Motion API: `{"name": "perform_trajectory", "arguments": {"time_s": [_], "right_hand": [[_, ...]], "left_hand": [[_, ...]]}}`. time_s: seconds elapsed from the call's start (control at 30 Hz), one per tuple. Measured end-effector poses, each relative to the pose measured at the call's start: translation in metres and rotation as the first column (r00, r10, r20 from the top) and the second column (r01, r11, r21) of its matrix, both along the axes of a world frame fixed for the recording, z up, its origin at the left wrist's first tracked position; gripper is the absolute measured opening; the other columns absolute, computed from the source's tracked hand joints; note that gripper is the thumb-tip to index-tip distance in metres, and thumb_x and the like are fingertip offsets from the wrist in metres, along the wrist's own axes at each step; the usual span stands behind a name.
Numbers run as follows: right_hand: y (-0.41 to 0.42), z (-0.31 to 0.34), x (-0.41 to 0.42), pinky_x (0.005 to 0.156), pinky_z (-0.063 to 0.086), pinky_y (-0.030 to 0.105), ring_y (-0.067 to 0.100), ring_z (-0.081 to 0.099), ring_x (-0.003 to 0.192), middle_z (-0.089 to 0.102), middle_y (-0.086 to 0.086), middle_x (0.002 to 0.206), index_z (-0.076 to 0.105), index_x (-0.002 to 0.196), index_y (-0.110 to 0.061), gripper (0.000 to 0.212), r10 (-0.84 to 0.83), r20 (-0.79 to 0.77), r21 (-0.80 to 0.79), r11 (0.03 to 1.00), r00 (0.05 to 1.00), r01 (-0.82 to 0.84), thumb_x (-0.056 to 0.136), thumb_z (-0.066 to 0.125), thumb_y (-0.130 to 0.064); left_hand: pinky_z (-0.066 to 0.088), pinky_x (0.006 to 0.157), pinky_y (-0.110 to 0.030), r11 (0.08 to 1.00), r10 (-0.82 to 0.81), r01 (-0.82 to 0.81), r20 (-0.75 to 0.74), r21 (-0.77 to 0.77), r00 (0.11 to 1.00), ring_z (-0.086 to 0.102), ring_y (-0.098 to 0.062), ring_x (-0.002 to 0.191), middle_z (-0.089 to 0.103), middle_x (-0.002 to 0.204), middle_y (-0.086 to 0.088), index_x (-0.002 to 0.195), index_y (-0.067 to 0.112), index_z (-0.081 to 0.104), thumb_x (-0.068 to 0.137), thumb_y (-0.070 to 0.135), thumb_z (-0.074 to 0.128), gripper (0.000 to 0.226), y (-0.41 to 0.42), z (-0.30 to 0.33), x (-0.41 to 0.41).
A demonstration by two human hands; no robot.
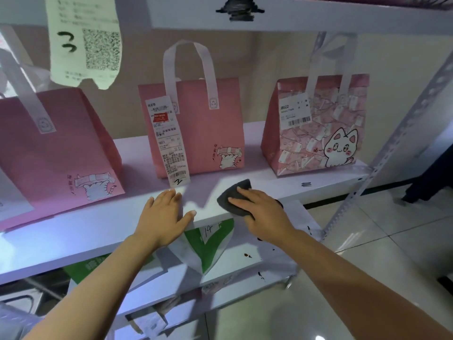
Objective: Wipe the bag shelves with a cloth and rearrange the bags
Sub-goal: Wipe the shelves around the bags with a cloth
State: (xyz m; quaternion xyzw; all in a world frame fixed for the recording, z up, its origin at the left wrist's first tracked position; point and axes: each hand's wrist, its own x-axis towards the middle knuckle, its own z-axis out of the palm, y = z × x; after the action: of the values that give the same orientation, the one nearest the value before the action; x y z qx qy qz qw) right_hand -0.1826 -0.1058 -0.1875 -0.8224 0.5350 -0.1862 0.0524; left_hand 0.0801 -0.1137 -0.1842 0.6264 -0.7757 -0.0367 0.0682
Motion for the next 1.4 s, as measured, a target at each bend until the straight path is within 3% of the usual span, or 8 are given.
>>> {"name": "perform_trajectory", "arguments": {"time_s": [0.1, 0.27, 0.47, 0.8, 1.0, 1.17, 1.3, 1.4], "right_hand": [[0.011, 0.005, -0.039, 0.089, 0.052, 0.046, 0.033, 0.061, 0.106, 0.062, 0.006, 0.128, 0.067, 0.118, -0.021, 0.048, -0.089, 0.088, -0.133, 0.986, 0.992, 0.101, 0.076, 0.046, -0.013], [0.005, 0.018, -0.119, 0.089, 0.051, 0.043, 0.035, 0.061, 0.101, 0.064, 0.014, 0.123, 0.067, 0.118, -0.012, 0.049, -0.278, 0.193, -0.264, 0.909, 0.941, 0.323, 0.079, 0.038, -0.021], [-0.027, 0.007, -0.158, 0.098, 0.045, 0.044, 0.037, 0.053, 0.116, 0.058, 0.012, 0.133, 0.062, 0.125, -0.014, 0.047, -0.454, 0.054, -0.019, 0.890, 0.890, 0.455, 0.079, 0.049, -0.015], [-0.025, -0.004, -0.112, 0.106, 0.037, 0.045, 0.032, 0.054, 0.121, 0.060, 0.009, 0.131, 0.062, 0.124, -0.018, 0.051, -0.068, 0.078, -0.020, 0.997, 0.995, 0.070, 0.074, 0.054, -0.009], [-0.048, 0.002, -0.172, 0.109, 0.035, 0.041, 0.031, 0.048, 0.127, 0.053, 0.009, 0.138, 0.058, 0.129, -0.016, 0.053, -0.282, 0.022, 0.042, 0.959, 0.959, 0.281, 0.077, 0.048, -0.015], [-0.038, -0.003, -0.121, 0.102, 0.042, 0.053, 0.040, 0.054, 0.119, 0.060, 0.016, 0.128, 0.063, 0.122, -0.012, 0.054, -0.123, 0.096, -0.007, 0.992, 0.988, 0.124, 0.070, 0.050, -0.015], [-0.028, -0.004, -0.129, 0.109, 0.032, 0.040, 0.029, 0.044, 0.132, 0.051, 0.006, 0.140, 0.057, 0.130, -0.021, 0.055, 0.082, 0.118, 0.038, 0.995, 0.990, -0.087, 0.077, 0.053, -0.012], [-0.038, -0.001, -0.178, 0.108, 0.034, 0.032, 0.017, 0.042, 0.132, 0.047, -0.004, 0.144, 0.052, 0.134, -0.028, 0.056, 0.022, 0.073, 0.068, 0.997, 0.997, -0.027, 0.079, 0.051, -0.018]], "left_hand": [[0.041, 0.097, -0.039, 0.996, -0.032, 0.027, -0.053, -0.085, 0.998, 0.052, -0.031, 0.115, 0.056, 0.129, -0.013, 0.124, 0.008, 0.053, 0.078, 0.064, 0.023, 0.079, -0.002, 0.000, -0.010], [0.037, 0.103, -0.041, 0.980, -0.152, 0.143, -0.059, -0.138, 0.987, 0.051, -0.030, 0.120, 0.055, 0.134, -0.010, 0.131, 0.010, 0.051, 0.085, 0.065, 0.029, 0.075, -0.009, -0.002, -0.056], [0.013, 0.116, -0.038, 0.993, -0.111, 0.108, -0.066, -0.051, 0.992, 0.021, -0.018, 0.142, 0.029, 0.154, 0.001, 0.148, 0.032, 0.029, 0.081, 0.069, 0.007, 0.079, -0.024, -0.012, -0.090], [0.023, 0.112, -0.042, 0.996, -0.071, 0.065, -0.105, -0.060, 0.992, 0.030, -0.020, 0.138, 0.036, 0.151, 0.002, 0.141, 0.037, 0.040, 0.084, 0.071, 0.017, 0.070, -0.026, -0.018, -0.091], [0.025, 0.111, -0.042, 0.997, -0.051, 0.045, -0.094, -0.065, 0.994, 0.032, -0.020, 0.136, 0.038, 0.150, 0.003, 0.140, 0.038, 0.042, 0.083, 0.070, 0.019, 0.069, -0.028, -0.016, -0.093], [0.025, 0.111, -0.043, 0.997, -0.045, 0.039, -0.103, -0.064, 0.994, 0.033, -0.020, 0.135, 0.039, 0.149, 0.003, 0.140, 0.038, 0.042, 0.083, 0.069, 0.022, 0.068, -0.028, -0.017, -0.093], [0.025, 0.112, -0.043, 0.998, -0.042, 0.037, -0.119, -0.045, 0.992, 0.032, -0.017, 0.136, 0.037, 0.150, 0.007, 0.140, 0.041, 0.039, 0.084, 0.072, 0.022, 0.067, -0.028, -0.019, -0.091], [0.026, 0.113, -0.045, 0.999, -0.039, 0.036, -0.116, -0.035, 0.993, 0.032, -0.016, 0.137, 0.036, 0.151, 0.008, 0.141, 0.042, 0.037, 0.084, 0.074, 0.020, 0.068, -0.028, -0.019, -0.090]]}}
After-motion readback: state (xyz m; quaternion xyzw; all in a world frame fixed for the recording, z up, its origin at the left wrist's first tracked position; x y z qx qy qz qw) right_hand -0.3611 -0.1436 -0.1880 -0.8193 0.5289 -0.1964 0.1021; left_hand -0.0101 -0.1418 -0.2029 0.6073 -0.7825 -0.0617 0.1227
